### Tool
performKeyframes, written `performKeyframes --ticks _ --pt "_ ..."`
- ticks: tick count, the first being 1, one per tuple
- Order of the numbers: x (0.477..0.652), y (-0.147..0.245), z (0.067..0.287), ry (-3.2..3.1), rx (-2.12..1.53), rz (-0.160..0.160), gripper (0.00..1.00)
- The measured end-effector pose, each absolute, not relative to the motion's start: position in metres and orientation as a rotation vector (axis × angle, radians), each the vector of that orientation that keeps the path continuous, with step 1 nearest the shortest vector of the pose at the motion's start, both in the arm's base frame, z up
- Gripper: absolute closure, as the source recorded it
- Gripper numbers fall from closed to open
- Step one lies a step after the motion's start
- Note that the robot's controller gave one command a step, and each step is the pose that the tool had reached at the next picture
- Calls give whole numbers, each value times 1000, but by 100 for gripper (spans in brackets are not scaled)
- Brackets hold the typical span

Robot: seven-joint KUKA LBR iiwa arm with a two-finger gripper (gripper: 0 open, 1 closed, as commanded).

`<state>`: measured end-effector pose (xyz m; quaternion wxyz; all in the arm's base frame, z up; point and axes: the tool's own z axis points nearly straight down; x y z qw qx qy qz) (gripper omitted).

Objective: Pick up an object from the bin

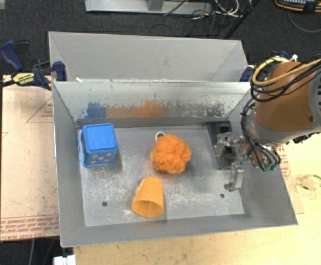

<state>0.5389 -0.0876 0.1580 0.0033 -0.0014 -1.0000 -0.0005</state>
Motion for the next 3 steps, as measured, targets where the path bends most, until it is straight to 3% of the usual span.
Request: performKeyframes --ticks 1,2,3 --pt "541 -87 162 -3142 -1 0 0" --pt "552 -66 197 -3134 109 -1 0" --pt "557 -32 211 -3154 124 1 0"
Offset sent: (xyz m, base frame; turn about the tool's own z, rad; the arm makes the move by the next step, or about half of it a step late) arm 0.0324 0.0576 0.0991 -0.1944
